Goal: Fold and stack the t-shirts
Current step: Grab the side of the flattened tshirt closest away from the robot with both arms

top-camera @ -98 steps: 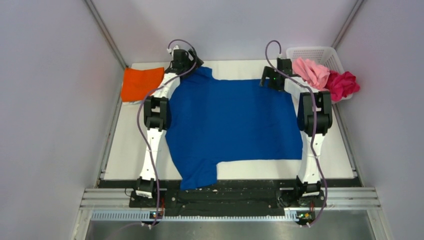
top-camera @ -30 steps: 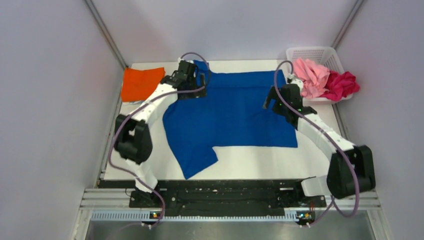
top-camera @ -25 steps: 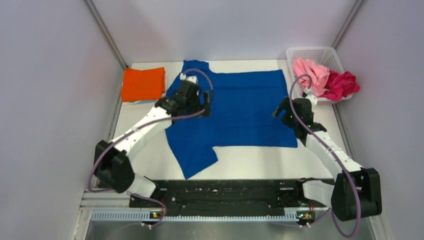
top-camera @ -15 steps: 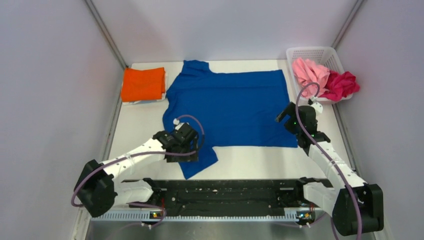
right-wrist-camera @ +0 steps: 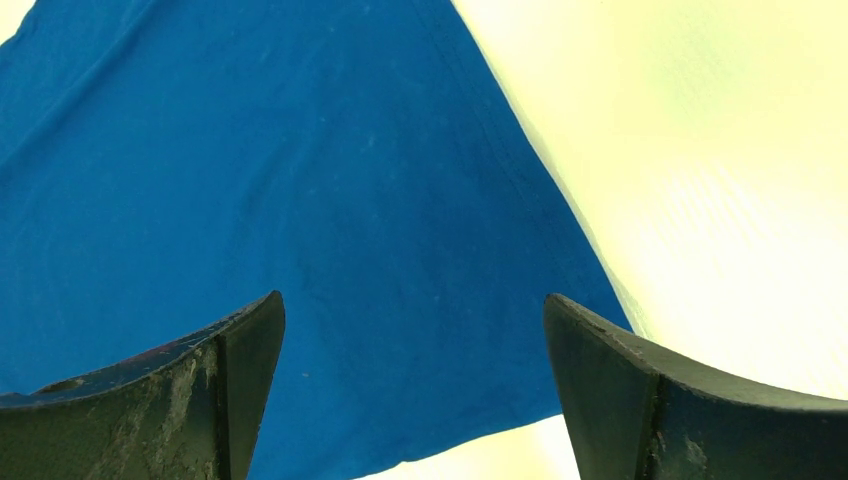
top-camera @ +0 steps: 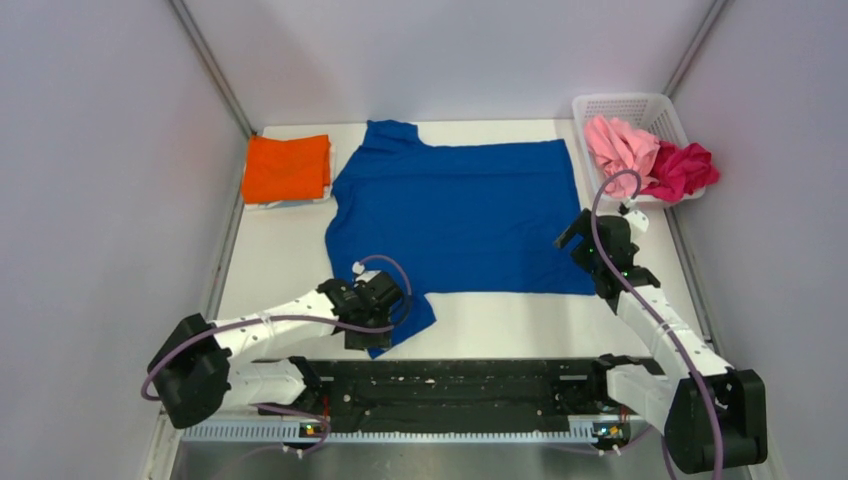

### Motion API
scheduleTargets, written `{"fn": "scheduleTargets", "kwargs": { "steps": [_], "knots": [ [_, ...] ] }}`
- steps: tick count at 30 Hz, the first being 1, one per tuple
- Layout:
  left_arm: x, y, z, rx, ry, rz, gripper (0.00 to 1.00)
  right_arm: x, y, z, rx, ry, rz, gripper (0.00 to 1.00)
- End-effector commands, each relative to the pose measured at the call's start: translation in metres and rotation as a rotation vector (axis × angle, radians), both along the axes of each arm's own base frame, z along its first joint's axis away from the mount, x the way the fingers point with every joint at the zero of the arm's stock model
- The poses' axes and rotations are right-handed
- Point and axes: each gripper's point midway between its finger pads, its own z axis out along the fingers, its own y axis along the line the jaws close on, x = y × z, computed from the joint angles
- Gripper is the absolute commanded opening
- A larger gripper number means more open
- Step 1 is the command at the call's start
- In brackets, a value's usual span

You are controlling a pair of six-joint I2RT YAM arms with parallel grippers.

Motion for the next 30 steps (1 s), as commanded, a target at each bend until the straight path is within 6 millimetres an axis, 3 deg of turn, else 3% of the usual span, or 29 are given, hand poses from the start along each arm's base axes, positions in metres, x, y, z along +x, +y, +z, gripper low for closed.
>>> {"fn": "scheduleTargets", "kwargs": {
  "steps": [1,3,12,15,17,22,30],
  "knots": [
    [-0.001,-0.002,-0.012,0.022,0.022,0.014,0.49,0.001,-0.008,0.005,-0.003,-0.026,-0.047,0.98],
    [-0.001,-0.003,-0.016,0.033,0.027,0.011,0.43,-0.001,-0.01,0.004,-0.005,-0.024,-0.055,0.98],
    [0.0,0.002,-0.028,0.087,0.039,0.011,0.38,-0.008,-0.015,-0.002,0.006,-0.006,-0.097,0.98],
    [-0.001,-0.001,-0.033,0.085,0.054,-0.001,0.19,-0.015,-0.019,-0.009,0.007,0.014,-0.126,0.98],
    [-0.002,0.001,-0.036,0.099,0.066,-0.002,0.0,-0.024,-0.025,-0.017,0.009,0.042,-0.176,0.97],
    [-0.001,-0.004,-0.027,0.087,0.067,-0.032,0.0,-0.041,-0.024,-0.037,0.052,0.082,-0.213,0.94],
    [0.002,-0.004,-0.015,0.059,0.027,-0.06,0.0,-0.056,-0.026,-0.06,0.071,0.115,-0.252,0.77]
  ]
}}
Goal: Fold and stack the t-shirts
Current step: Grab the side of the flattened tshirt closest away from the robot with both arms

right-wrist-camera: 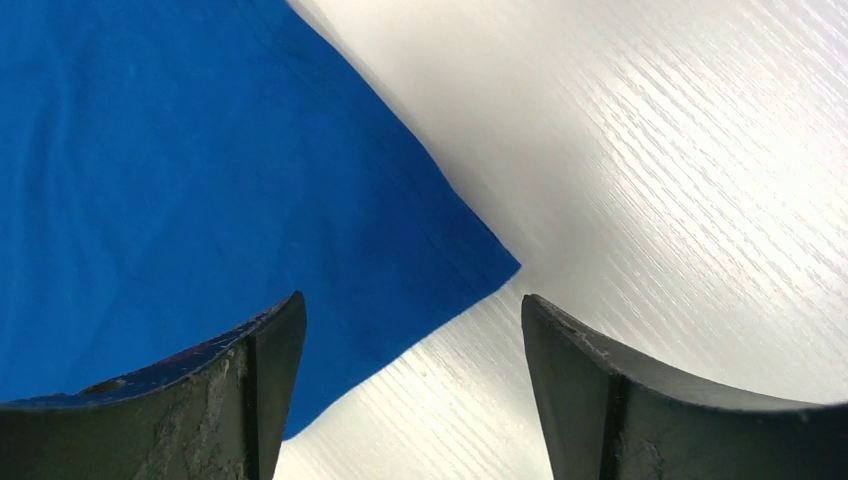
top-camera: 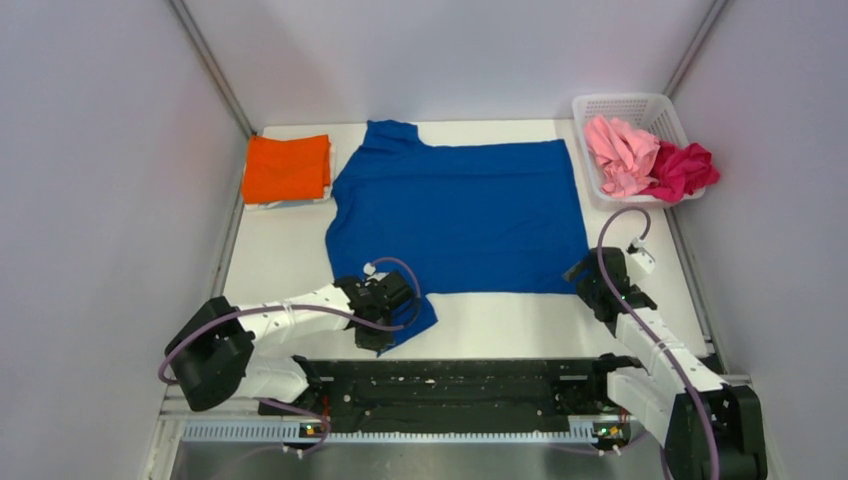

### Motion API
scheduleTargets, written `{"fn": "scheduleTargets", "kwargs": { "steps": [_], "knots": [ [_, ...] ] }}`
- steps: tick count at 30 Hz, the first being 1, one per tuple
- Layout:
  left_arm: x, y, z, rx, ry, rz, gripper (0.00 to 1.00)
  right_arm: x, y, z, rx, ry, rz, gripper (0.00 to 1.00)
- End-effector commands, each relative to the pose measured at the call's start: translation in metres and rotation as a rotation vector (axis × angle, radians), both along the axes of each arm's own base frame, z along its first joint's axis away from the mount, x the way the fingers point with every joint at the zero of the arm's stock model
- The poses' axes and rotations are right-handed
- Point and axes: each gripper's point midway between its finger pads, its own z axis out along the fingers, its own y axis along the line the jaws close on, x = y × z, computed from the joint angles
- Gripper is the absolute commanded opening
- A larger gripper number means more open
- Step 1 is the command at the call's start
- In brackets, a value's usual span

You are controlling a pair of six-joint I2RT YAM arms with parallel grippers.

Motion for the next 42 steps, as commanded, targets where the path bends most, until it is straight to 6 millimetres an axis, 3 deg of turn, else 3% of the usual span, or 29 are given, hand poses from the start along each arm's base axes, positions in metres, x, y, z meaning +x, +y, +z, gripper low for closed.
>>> {"fn": "scheduleTargets", "kwargs": {
  "steps": [1,5,13,18,23,26,30,36,42],
  "knots": [
    [0.001,0.007,0.002,0.018,-0.026,-0.029,0.0,0.001,-0.004,0.002,0.014,-0.037,-0.053,0.77],
    [-0.004,0.003,0.001,-0.011,-0.001,-0.055,0.0,-0.004,-0.006,-0.008,0.013,-0.012,-0.071,0.75],
    [-0.011,0.002,-0.005,-0.024,0.03,-0.059,0.0,-0.004,-0.011,-0.022,-0.003,0.011,-0.096,0.55],
    [-0.009,0.001,-0.002,-0.028,0.018,-0.061,0.0,-0.003,-0.011,-0.027,-0.001,0.027,-0.103,0.39],
    [-0.012,0.001,0.0,-0.039,0.03,-0.057,0.0,-0.002,-0.006,-0.024,0.014,0.019,-0.082,0.1],
    [-0.021,0.002,0.005,-0.058,0.057,-0.045,0.0,-0.007,-0.003,-0.02,0.027,0.024,-0.062,0.0],
    [-0.038,0.011,0.016,-0.067,0.094,-0.026,0.0,-0.021,0.004,-0.016,0.082,0.038,-0.059,0.0],
    [-0.063,0.009,0.031,-0.138,0.142,-0.019,0.0,-0.041,0.017,-0.01,0.168,0.014,-0.035,0.0],
    [-0.064,0.0,0.04,-0.215,0.117,-0.033,0.0,-0.054,0.02,-0.004,0.165,0.031,0.01,0.0]
  ]
}}
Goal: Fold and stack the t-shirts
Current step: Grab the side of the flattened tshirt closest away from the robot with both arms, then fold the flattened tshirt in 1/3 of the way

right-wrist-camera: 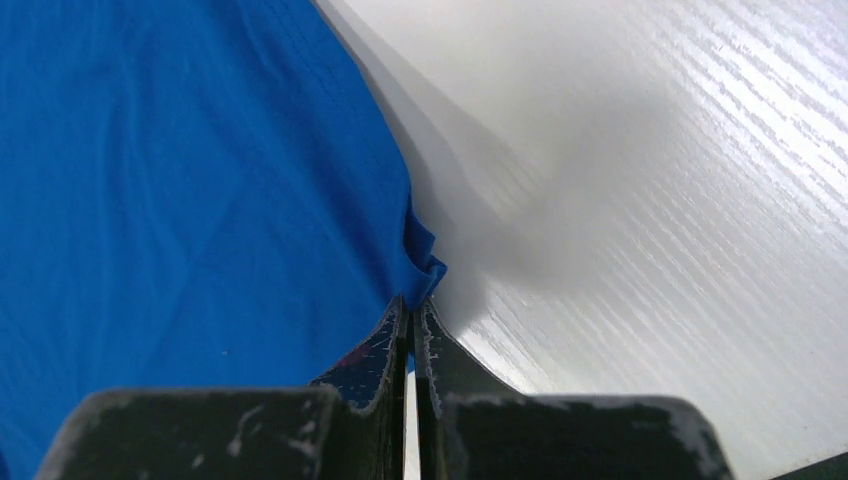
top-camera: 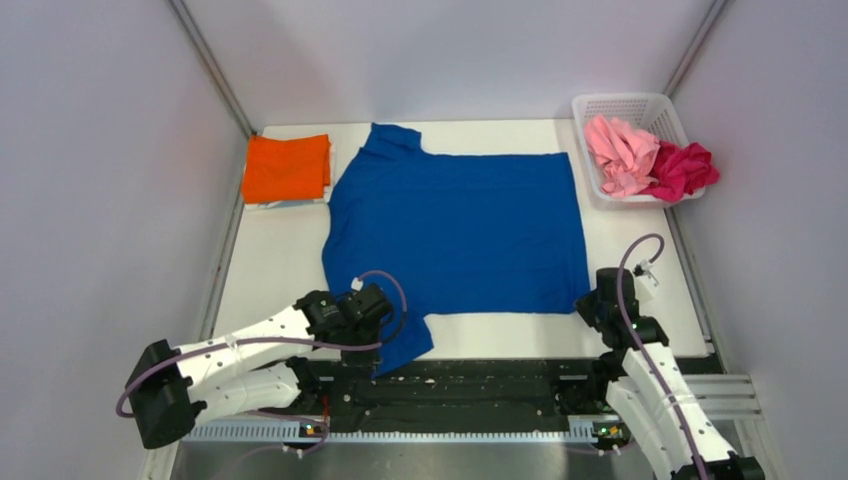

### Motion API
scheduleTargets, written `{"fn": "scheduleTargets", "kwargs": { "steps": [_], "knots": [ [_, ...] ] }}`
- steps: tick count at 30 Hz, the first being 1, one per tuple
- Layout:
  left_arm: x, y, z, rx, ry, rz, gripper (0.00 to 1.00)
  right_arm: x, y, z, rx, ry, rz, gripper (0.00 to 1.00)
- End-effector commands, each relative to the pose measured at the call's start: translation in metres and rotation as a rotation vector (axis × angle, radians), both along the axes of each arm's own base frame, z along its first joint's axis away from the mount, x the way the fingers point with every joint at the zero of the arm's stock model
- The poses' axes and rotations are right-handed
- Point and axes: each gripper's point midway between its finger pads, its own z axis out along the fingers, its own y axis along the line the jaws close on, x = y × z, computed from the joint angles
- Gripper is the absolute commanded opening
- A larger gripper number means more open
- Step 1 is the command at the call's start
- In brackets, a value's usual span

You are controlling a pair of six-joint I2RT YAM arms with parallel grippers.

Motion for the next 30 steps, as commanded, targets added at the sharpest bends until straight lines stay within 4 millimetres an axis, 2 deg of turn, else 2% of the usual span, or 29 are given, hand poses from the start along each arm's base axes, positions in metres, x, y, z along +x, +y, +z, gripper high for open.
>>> {"fn": "scheduleTargets", "kwargs": {
  "steps": [1,5,11,15,20,24,30],
  "knots": [
    [-0.003,-0.005,0.006,-0.039,0.0,0.007,0.0,-0.013,0.006,-0.002,0.016,0.046,0.048,0.0],
    [0.036,-0.025,0.021,-0.086,-0.167,0.021,0.0,-0.001,0.011,0.007,0.0,0.02,0.116,0.0],
    [0.104,-0.059,0.061,-0.126,-0.426,0.011,0.0,0.024,0.015,0.027,-0.072,0.053,0.241,0.0],
    [0.141,-0.065,0.078,-0.124,-0.488,0.019,0.0,0.048,0.02,0.046,-0.084,-0.001,0.271,0.0],
    [0.2,-0.042,0.091,-0.09,-0.535,0.133,0.0,0.072,0.014,0.066,-0.118,-0.043,0.24,0.0],
    [0.239,-0.017,0.117,-0.08,-0.632,0.235,0.0,0.088,0.006,0.077,-0.161,-0.045,0.208,0.0],
    [0.274,0.011,0.158,-0.045,-0.806,0.294,0.0,0.11,0.001,0.083,-0.198,-0.029,0.201,0.0]
  ]
}}
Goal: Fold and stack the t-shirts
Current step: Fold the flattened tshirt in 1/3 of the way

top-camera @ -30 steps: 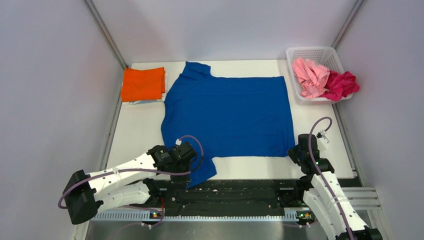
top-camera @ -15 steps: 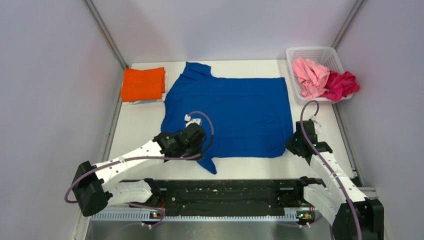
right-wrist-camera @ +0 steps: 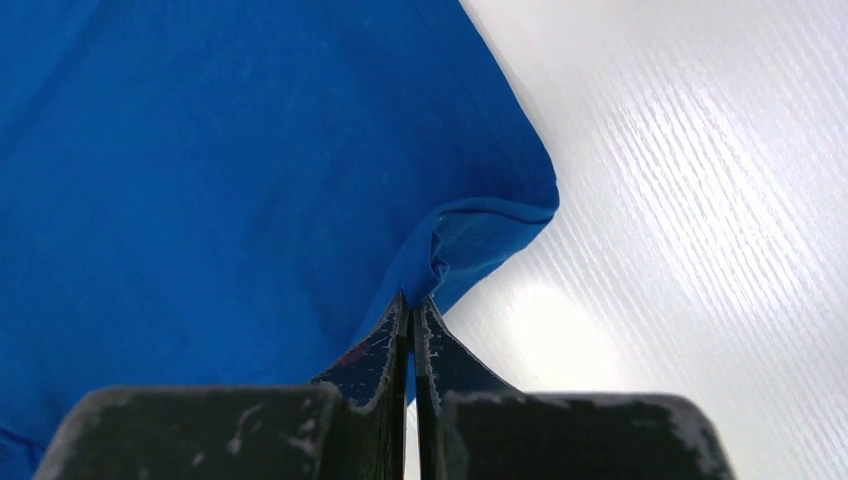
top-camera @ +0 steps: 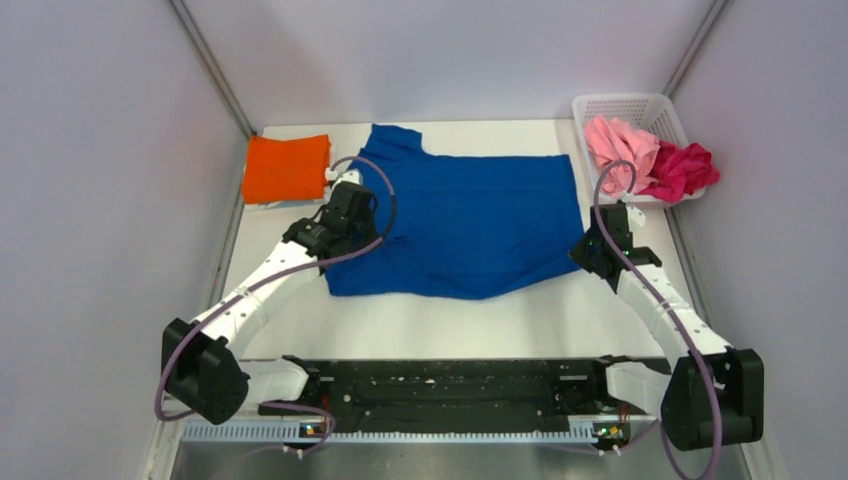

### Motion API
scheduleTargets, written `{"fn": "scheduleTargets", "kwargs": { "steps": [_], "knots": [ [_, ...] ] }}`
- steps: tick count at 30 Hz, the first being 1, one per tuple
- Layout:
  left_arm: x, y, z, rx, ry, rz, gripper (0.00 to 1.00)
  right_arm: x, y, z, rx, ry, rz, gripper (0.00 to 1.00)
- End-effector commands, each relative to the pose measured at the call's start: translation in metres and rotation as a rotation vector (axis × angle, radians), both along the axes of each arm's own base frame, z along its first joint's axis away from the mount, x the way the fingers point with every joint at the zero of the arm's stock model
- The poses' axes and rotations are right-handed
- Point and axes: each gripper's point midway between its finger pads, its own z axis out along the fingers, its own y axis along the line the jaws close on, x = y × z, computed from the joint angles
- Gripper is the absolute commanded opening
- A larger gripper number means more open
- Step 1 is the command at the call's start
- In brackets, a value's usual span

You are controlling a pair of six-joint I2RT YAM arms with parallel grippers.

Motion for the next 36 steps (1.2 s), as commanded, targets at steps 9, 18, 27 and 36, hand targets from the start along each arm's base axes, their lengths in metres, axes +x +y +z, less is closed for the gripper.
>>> {"fn": "scheduleTargets", "kwargs": {
  "steps": [9,18,27,36],
  "knots": [
    [0.069,0.022,0.069,0.056,-0.338,-0.007,0.0,0.05,-0.02,0.034,-0.084,-0.097,-0.044,0.0],
    [0.11,0.03,0.061,0.091,-0.36,-0.059,0.0,0.074,-0.017,0.036,-0.09,-0.116,-0.013,0.0],
    [0.151,0.03,0.03,0.127,-0.32,-0.143,0.0,0.086,-0.024,0.02,-0.113,-0.09,-0.035,0.0],
    [0.215,0.067,-0.02,0.243,-0.153,-0.001,0.42,0.114,-0.032,-0.003,-0.139,-0.062,-0.072,0.25]
  ]
}}
